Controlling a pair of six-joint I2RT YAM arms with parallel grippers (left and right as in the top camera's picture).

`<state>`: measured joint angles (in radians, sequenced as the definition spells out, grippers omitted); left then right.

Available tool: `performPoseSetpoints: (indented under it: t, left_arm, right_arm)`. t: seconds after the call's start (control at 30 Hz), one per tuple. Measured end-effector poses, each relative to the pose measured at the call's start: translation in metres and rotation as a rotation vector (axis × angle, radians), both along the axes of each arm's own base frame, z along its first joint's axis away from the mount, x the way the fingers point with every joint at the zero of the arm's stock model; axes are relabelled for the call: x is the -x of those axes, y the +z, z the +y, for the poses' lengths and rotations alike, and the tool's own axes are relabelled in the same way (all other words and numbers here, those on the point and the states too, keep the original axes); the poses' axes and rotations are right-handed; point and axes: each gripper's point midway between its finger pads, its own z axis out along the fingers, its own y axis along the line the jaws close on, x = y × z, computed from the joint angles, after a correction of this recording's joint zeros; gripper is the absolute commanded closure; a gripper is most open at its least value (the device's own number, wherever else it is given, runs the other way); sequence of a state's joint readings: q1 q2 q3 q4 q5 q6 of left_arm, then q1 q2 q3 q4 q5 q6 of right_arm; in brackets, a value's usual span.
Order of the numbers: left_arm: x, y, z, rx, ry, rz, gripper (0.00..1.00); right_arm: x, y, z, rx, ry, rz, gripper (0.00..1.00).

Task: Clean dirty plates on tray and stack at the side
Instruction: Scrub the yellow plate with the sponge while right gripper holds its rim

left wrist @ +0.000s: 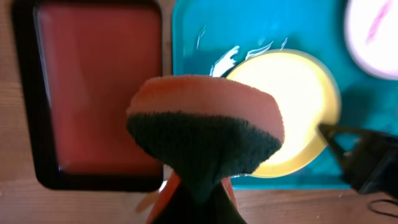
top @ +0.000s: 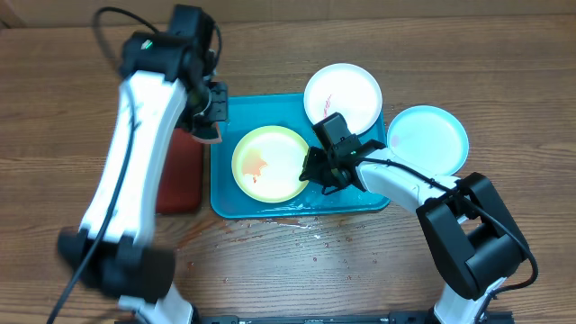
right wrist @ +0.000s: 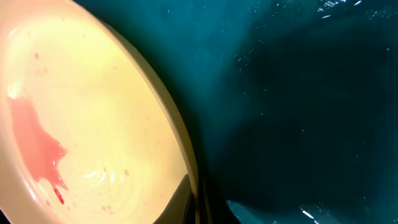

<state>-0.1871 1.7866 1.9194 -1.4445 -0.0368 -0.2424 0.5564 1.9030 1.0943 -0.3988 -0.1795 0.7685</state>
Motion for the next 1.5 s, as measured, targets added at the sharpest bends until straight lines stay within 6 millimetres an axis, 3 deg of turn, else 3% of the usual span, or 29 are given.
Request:
performPoseSetpoints:
  t: [0.1, 0.17, 0.27, 0.4, 0.53, 0.7, 0.87, 1.07, 1.23, 1.5]
  left_arm:
    - [0.008, 0.011, -0.005, 0.026, 0.005, -0.117, 0.96]
    - [0.008, -0.004, -0.013, 0.043, 0.003, -0.156, 0.96]
    - [0.005, -0.049, -0.022, 0.054, 0.012, -0.150, 0.96]
    - [0.012, -0.131, -0.022, 0.056, 0.070, -0.078, 0.96]
    - [0.010, -0.159, -0.028, 0.067, 0.088, -0.089, 0.96]
    - [0.006, -0.169, -0.047, 0.056, 0.048, -0.105, 0.96]
    - [0.008, -0.177, -0.053, 0.021, 0.034, -0.098, 0.96]
    - [0.020, -0.183, -0.045, -0.028, 0.036, -0.048, 0.96]
    - [0.017, -0.186, -0.041, -0.049, 0.045, -0.073, 0.96]
    - [0.027, -0.203, -0.037, -0.057, 0.039, -0.062, 0.96]
  right_arm:
    - [0.000, 0.000, 0.000, 0.001, 0.002, -0.003, 0.96]
    - [-0.001, 0.000, 0.000, 0.000, 0.002, -0.003, 0.96]
    - [0.000, 0.000, 0.000, 0.000, 0.003, -0.003, 0.96]
    - [-0.001, 0.000, 0.000, -0.001, 0.003, -0.003, 0.96]
    - [-0.001, 0.000, 0.000, -0.001, 0.003, -0.004, 0.96]
    - [0.000, 0.000, 0.000, -0.001, 0.003, -0.003, 0.96]
    - [-0.001, 0.000, 0.000, -0.001, 0.003, -0.003, 0.96]
    - [-0.001, 0.000, 0.001, -0.002, 0.003, -0.003, 0.96]
    - [-0.001, 0.001, 0.001, -0.003, 0.003, -0.003, 0.96]
    - [0.000, 0.001, 0.004, -0.019, 0.015, -0.003, 0.96]
